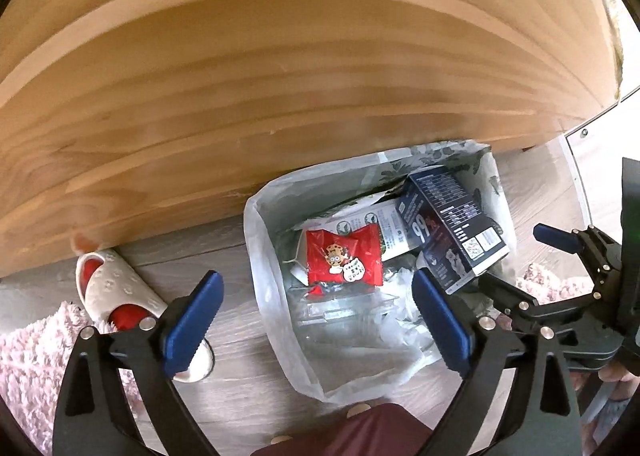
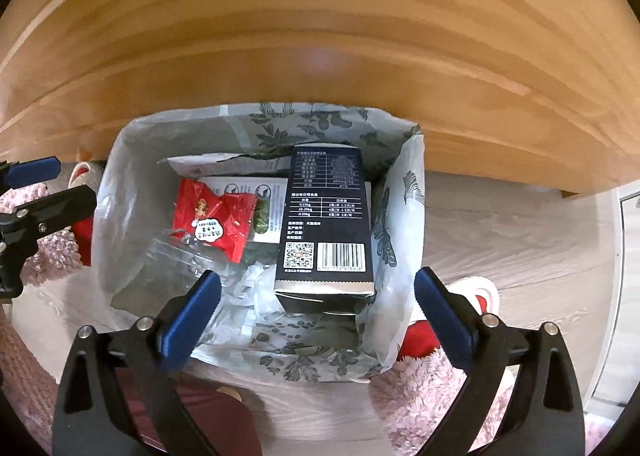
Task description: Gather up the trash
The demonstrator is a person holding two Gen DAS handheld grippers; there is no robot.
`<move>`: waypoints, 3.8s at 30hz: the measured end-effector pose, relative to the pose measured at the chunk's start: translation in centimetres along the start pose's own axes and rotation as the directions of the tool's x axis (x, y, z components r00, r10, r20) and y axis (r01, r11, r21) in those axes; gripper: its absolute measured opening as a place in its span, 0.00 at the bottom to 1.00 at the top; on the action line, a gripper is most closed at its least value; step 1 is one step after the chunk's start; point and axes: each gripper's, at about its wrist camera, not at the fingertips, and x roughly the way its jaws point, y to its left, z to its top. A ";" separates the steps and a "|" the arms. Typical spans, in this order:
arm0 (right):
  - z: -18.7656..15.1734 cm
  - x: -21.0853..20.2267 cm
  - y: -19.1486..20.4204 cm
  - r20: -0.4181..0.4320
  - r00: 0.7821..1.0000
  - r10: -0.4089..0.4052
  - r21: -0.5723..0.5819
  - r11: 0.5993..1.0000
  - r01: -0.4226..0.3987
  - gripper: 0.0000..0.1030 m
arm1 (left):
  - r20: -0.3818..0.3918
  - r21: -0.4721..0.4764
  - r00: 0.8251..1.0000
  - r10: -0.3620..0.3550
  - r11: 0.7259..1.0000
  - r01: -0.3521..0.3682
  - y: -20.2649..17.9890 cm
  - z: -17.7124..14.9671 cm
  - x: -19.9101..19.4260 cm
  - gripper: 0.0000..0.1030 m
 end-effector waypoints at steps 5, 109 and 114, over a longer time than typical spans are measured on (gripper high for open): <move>-0.3 -1.1 -0.3 0.042 0.999 0.009 0.031 0.999 -0.010 0.90 | 0.042 -0.017 0.999 0.009 1.000 -0.009 0.6 -0.2 -1.1 0.92; 12.7 -30.6 -5.3 0.845 0.534 0.017 0.109 0.973 -0.204 0.90 | 0.866 0.066 0.492 -0.092 0.995 0.069 -0.1 10.3 -29.0 0.93; 15.2 -30.9 -4.7 0.865 0.502 -0.008 0.107 0.980 -0.169 0.90 | 0.877 0.054 0.475 -0.078 0.997 0.062 0.7 12.8 -29.2 0.93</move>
